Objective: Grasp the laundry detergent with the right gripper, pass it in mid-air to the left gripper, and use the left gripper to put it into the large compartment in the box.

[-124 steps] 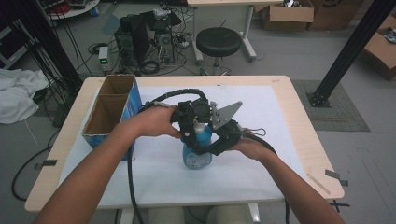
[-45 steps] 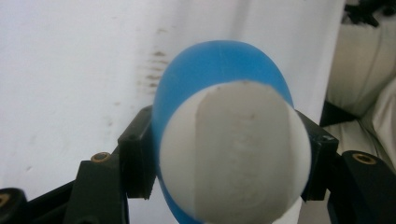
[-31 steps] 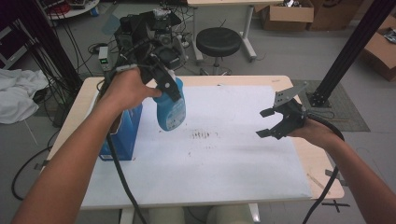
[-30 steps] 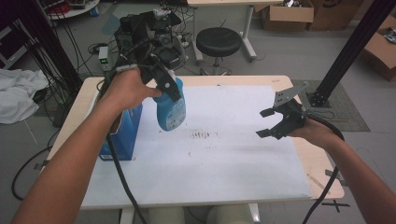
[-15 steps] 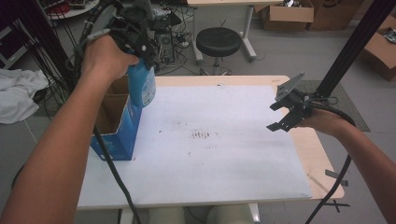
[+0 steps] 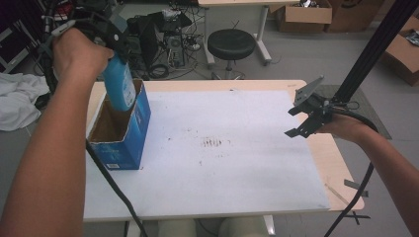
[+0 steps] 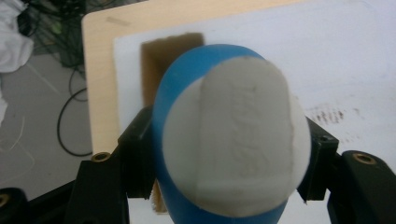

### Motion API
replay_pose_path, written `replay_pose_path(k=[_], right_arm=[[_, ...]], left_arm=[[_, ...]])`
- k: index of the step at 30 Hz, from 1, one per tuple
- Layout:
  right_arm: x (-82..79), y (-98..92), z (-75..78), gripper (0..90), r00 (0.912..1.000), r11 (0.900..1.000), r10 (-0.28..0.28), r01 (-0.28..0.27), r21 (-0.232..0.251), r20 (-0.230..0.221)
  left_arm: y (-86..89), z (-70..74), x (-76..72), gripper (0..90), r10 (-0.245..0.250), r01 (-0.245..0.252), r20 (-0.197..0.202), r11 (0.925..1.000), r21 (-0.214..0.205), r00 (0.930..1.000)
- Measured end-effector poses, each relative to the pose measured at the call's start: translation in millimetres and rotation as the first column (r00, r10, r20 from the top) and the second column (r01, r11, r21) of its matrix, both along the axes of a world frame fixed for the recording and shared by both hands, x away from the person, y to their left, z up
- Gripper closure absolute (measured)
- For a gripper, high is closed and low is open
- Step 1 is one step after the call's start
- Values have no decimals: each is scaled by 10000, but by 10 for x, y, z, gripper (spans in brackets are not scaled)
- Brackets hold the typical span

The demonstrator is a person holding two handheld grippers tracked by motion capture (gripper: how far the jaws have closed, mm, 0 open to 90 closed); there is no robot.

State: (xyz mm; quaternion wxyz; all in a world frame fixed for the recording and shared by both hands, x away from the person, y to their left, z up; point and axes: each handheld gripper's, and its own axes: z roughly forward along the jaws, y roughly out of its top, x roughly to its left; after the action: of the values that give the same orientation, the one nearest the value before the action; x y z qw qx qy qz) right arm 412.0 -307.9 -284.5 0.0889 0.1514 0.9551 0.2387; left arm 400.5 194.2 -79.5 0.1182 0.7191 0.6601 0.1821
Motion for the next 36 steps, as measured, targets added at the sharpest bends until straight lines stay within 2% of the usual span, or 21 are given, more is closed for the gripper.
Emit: replay_pose_path(k=[5, 9, 12, 24, 36], right_arm=[[3, 7, -14, 170, 9998, 9998, 181, -181, 14, -50], [7, 10, -16, 170, 9998, 9998, 191, -191, -1, -51], [9, 3, -19, 170, 9999, 9999, 163, -163, -47, 4], [6, -3, -32, 172, 9999, 9996, 60, -63, -260, -101], [-13, -30, -25, 173, 9999, 9995, -59, 55, -325, -137]], left_arm=[[168, -94, -46, 377, 526, -525, 110, 9986, -58, 9986], [228, -223, -52, 377, 561, -561, -67, 9984, 77, 9984], [277, -322, -53, 377, 631, -631, -92, 9980, 29, 9980], [438, -792, -49, 377, 560, -566, -245, 9982, -219, 9981], [466, -1194, -3, 377, 273, -289, -468, 9990, -332, 9985]])
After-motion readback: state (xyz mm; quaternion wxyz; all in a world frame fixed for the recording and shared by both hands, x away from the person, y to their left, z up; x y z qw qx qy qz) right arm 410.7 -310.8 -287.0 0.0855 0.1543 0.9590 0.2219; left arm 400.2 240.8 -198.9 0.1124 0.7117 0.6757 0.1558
